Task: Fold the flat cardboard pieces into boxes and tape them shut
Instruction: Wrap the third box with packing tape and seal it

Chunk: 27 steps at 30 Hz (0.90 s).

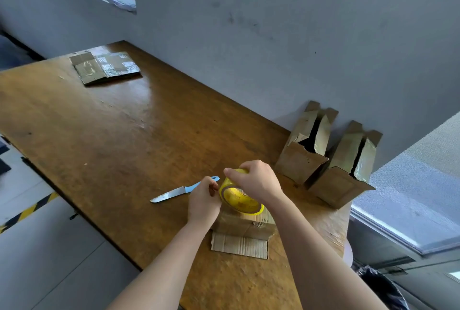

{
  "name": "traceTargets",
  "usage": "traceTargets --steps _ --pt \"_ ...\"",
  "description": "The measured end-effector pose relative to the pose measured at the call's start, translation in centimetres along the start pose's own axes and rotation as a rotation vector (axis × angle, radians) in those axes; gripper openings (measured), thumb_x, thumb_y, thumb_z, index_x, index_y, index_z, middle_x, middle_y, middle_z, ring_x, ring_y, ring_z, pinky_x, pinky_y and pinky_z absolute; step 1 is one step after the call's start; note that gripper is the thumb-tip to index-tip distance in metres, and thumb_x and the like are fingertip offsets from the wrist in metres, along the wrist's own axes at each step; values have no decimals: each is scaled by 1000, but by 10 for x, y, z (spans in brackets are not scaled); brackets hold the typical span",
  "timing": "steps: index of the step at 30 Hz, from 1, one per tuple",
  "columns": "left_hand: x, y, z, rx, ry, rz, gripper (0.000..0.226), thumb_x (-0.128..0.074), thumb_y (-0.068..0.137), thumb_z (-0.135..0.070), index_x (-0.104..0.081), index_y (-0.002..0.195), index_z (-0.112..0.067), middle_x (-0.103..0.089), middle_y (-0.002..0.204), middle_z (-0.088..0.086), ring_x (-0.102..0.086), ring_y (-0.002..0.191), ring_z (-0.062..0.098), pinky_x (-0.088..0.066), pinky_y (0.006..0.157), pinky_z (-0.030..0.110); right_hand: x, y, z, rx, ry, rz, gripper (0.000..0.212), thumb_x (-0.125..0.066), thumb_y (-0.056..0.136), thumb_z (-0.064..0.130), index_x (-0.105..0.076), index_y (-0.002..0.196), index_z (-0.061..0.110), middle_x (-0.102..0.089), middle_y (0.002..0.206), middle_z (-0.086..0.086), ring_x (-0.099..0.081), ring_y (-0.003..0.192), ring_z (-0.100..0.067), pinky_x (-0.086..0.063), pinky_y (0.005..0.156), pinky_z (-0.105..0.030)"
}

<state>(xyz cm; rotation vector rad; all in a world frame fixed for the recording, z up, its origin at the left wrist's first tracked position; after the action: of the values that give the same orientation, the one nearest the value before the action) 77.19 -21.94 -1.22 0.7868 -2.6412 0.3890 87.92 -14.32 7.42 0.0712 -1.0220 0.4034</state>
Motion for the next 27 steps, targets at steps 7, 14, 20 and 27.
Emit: traceTargets --steps 7,14,20,27 --pt "7 9 4 -14 76 201 34 -43 96 -9 -61 71 -24 -62 69 -6 -55 70 11 -35 58 22 -1 0 -1 -5 45 -3 45 -63 81 56 -56 51 23 -53 50 7 -50 49 -11 -35 43 -24" --pt "-11 -8 10 196 -284 61 39 -53 94 -14 -69 59 -22 -61 56 -6 -50 64 12 -35 59 28 1 -4 3 22 37 -13 48 -57 86 58 -48 52 26 -48 51 9 -46 48 -8 -29 41 -19" --pt "-21 -6 8 320 -363 72 30 -51 94 -15 -68 69 -11 -57 70 7 -45 69 16 -33 60 29 5 0 -4 47 119 74 38 -56 85 42 -63 62 12 -56 51 2 -57 43 -13 -44 45 -25" --pt "-21 2 9 265 -180 102 35 -46 96 -15 -67 70 -25 -65 75 -8 -54 75 5 -39 60 23 12 -4 -36 -120 456 246 49 -65 73 71 -71 84 24 -70 81 7 -66 77 -8 -48 61 -20"
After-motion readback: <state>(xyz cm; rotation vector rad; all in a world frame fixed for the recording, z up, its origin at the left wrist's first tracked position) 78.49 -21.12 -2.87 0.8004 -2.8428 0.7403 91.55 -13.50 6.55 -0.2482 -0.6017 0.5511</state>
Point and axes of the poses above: each hand's wrist, its own y-axis towards the middle knuckle, its own x-axis out of the back of the hand, z = x × y, the point moved 3 cm from there along y, towards the middle knuckle
